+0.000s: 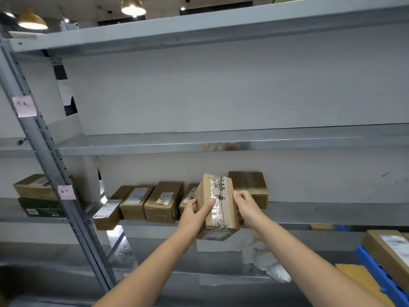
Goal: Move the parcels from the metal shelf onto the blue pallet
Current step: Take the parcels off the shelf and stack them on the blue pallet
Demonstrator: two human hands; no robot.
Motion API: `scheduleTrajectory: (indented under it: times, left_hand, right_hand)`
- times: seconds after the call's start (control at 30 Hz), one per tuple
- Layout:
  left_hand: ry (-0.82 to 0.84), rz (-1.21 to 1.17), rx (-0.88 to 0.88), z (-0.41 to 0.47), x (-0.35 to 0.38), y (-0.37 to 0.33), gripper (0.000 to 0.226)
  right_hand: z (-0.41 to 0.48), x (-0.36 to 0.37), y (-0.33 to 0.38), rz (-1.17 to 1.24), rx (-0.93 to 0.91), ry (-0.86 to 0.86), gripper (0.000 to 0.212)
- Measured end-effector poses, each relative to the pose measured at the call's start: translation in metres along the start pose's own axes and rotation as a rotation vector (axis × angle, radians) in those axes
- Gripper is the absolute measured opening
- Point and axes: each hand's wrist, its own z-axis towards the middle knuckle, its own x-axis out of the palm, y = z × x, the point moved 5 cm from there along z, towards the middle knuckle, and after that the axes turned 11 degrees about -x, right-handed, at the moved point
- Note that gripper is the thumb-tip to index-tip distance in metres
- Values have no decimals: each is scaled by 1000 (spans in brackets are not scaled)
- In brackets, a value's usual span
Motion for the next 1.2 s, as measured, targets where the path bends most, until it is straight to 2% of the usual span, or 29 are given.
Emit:
scheduleTrajectory:
  times: [0.1, 0.23, 0.33, 0.47, 0.63, 0.83, 0.9, 1.07, 1.2]
  left_hand:
    - [-1, -26, -2, -2, -4, 5, 88]
    - [10, -76, -15, -4, -7, 11, 94]
    - [44, -75, -15, -7, -6, 8, 95]
    - [102, -138, -33, -10, -1, 6, 66]
    - [62, -217, 79, -12, 0, 2, 36]
    - [-77, -196, 267, -4, -9, -6, 34]
    - [-96, -179, 273, 0, -6, -4, 29]
    - [4, -185, 140, 8, 31, 9, 48]
    - [112, -217, 102, 11, 71, 17, 45]
  right_hand:
    - [-3, -1, -2, -4, -14, 34, 34]
    - [-11, 9, -7, 166, 52, 83, 40]
    - [-15, 8, -6, 188, 104, 98, 47]
    - [-20, 5, -9, 161, 154, 212, 65]
    - [-18, -7, -9, 85, 136, 170, 77]
    - [-17, -30, 1, 7, -79, -8, 47]
    - [-17, -37, 2, -14, -136, -52, 38]
    - [-21, -55, -3, 4, -218, -177, 27]
    - [-34, -79, -15, -17, -198, -244, 27]
